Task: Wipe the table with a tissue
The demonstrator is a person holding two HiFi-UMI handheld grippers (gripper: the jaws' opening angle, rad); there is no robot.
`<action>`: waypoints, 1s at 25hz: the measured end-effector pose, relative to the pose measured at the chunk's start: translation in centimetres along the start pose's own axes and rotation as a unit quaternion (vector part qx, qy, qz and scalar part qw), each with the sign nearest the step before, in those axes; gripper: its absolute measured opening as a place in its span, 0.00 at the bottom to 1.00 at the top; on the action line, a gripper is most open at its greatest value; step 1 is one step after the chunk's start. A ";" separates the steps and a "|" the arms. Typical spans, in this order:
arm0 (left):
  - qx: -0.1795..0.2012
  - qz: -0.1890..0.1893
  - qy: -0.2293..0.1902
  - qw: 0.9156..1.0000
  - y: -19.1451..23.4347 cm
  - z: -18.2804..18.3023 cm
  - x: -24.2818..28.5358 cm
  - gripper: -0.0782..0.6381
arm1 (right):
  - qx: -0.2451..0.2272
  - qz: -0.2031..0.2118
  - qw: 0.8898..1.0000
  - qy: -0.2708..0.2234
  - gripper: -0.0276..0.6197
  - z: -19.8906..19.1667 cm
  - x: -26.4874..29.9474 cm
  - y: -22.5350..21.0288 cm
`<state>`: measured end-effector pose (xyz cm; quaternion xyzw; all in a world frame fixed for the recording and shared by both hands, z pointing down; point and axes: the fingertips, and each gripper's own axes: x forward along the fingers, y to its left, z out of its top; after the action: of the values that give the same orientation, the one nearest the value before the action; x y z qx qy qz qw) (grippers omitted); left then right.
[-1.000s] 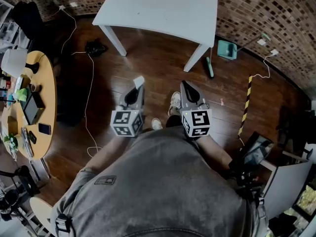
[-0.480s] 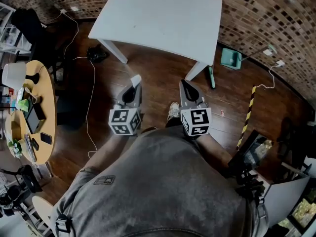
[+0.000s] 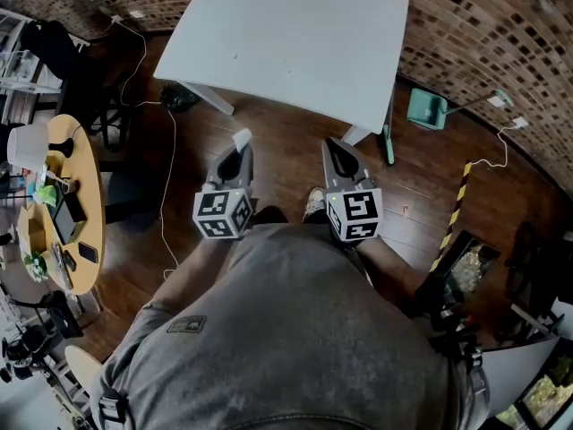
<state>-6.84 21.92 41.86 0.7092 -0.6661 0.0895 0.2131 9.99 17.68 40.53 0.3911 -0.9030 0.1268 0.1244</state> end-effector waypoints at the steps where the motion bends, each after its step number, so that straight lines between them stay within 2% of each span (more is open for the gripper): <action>1: -0.001 0.002 0.001 1.000 0.1 0.2 0.3 0.14 | 0.002 0.002 1.000 0.000 0.06 0.1 0.3 -0.1; 11: -0.016 0.008 0.000 1.000 4.3 2.2 5.0 0.14 | 0.003 -0.003 1.000 0.011 0.06 1.2 5.8 -1.0; 25: -0.014 -0.054 0.023 0.998 14.0 6.7 15.4 0.14 | 0.009 -0.076 0.996 0.037 0.06 4.7 18.3 -1.4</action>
<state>-20.20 4.83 44.75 0.7386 -0.6231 0.0848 0.2430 -1.76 2.88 42.28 0.4545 -0.8644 0.1393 0.1636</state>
